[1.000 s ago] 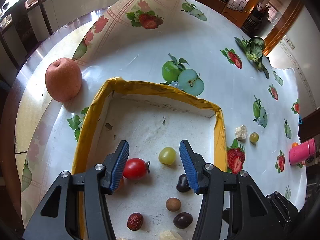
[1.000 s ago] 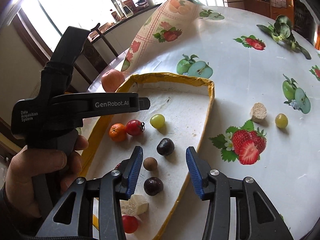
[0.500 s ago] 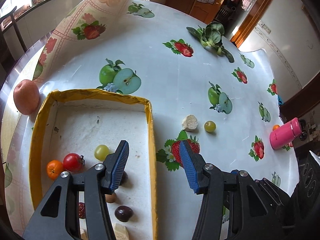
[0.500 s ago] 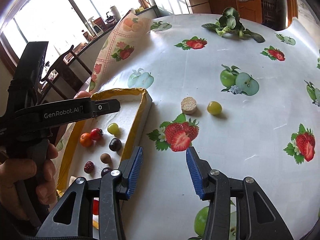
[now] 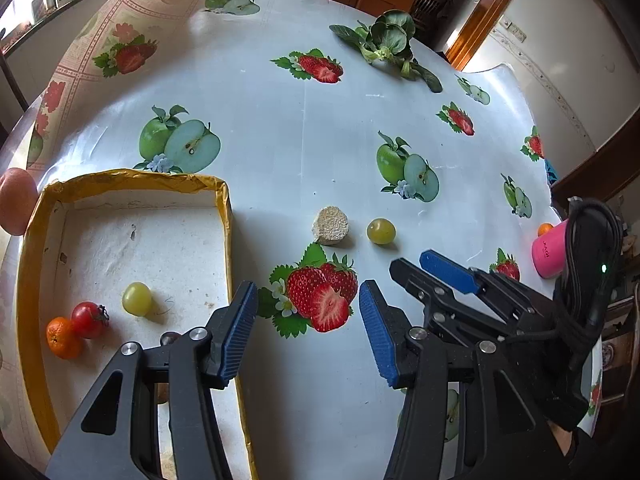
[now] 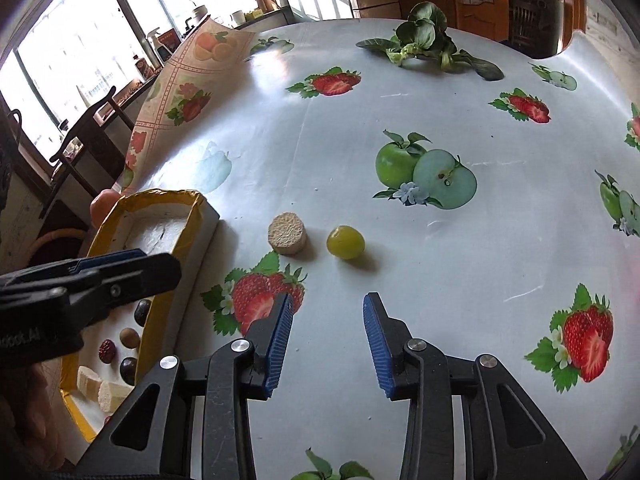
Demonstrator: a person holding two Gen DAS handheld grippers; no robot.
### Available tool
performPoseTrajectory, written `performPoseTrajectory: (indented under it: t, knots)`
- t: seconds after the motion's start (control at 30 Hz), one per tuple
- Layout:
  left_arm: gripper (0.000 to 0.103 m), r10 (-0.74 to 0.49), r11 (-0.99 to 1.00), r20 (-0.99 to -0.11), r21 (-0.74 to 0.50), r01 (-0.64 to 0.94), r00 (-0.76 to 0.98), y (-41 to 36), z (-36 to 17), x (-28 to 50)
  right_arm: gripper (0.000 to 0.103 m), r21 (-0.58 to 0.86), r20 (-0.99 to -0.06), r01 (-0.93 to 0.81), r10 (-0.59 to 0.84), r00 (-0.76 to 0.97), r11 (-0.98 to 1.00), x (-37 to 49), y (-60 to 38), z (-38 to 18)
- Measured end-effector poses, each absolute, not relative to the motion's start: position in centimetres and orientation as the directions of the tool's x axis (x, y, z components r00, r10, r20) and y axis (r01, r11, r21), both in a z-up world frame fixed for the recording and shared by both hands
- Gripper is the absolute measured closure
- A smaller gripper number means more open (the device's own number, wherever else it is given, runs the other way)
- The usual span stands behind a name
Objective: Organize fruits
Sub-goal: 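Withdraw both open tools from the tray toward the last grape and slice, then grasp the beige round slice with the left tool while the right tool grasps the last green grape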
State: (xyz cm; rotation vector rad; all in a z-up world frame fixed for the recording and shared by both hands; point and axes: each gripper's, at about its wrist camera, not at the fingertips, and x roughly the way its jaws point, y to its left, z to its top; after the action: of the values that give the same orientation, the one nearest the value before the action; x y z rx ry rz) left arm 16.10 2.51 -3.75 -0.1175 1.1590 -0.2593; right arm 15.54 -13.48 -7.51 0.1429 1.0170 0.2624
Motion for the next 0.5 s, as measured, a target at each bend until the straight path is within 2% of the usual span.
performPoseTrajectory:
  t: [0.17,0.27,0.3,0.5]
  knots:
    - [0.052,-0.257,0.965,-0.9,-0.217,0.15,0.352,1.3,-4.8,16.6,0.067,0.228,-0.833,-0.176,0.285,0.474,0.958,18.7,-13.0,-9.1]
    - [0.053,-0.25,0.966,-0.904,-0.209,0.15,0.348,0.7,-5.4,17.3,0.072,0.23,-0.832,-0.18,0.289,0.474,0.956,19.6,-13.0,-10.0]
    - [0.053,-0.25,0.966,-0.904,-0.211,0.146,0.347,0.6,-5.6,17.6,0.077,0.237,-0.829,-0.187,0.299,0.472,0.953,19.7,-13.0,-10.0]
    - [0.053,-0.258,0.962,-0.908,-0.212,0.169,0.331,-1.6,-6.7,19.6,0.078,0.261,-0.793,-0.141,0.296,0.532,0.955,16.7,-15.8,-7.6]
